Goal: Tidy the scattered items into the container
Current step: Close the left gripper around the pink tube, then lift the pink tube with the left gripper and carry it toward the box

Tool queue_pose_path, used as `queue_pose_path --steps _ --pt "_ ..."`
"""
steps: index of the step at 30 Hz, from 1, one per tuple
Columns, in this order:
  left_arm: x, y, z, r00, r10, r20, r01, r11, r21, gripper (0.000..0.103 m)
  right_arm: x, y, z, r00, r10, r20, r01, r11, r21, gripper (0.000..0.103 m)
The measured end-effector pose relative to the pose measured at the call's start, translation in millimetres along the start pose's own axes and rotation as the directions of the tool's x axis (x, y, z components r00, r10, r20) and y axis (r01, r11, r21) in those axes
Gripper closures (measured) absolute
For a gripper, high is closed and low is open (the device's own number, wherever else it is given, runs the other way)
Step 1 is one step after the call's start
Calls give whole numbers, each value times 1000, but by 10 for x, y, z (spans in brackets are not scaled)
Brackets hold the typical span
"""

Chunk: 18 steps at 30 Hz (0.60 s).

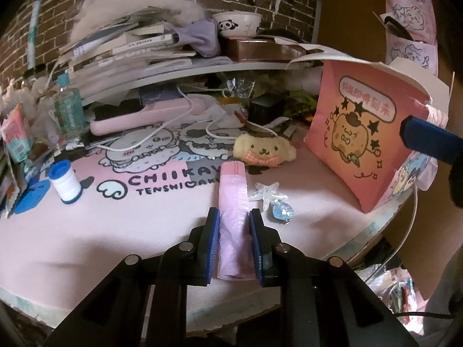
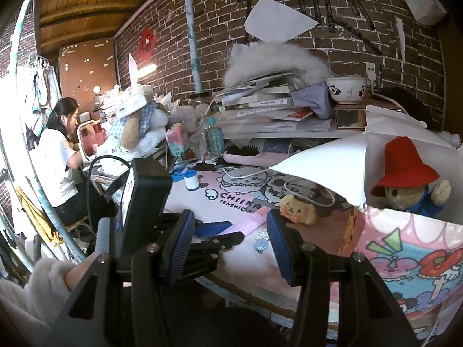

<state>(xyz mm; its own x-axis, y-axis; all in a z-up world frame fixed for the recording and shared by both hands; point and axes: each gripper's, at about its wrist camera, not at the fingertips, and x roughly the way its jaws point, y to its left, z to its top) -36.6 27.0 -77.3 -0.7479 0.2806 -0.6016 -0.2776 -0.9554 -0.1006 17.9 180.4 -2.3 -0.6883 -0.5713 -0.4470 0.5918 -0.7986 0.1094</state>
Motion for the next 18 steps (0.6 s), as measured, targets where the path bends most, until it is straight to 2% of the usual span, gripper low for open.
queue_pose_path --steps 14,18 --pt "-107 69 86 999 -2 33 3 1000 -14 91 -12 -30 9 1000 -4 8 4 1000 7 54" --pt "-127 70 112 999 -3 44 4 1000 -12 95 -20 -29 7 1000 -5 9 5 1000 7 54"
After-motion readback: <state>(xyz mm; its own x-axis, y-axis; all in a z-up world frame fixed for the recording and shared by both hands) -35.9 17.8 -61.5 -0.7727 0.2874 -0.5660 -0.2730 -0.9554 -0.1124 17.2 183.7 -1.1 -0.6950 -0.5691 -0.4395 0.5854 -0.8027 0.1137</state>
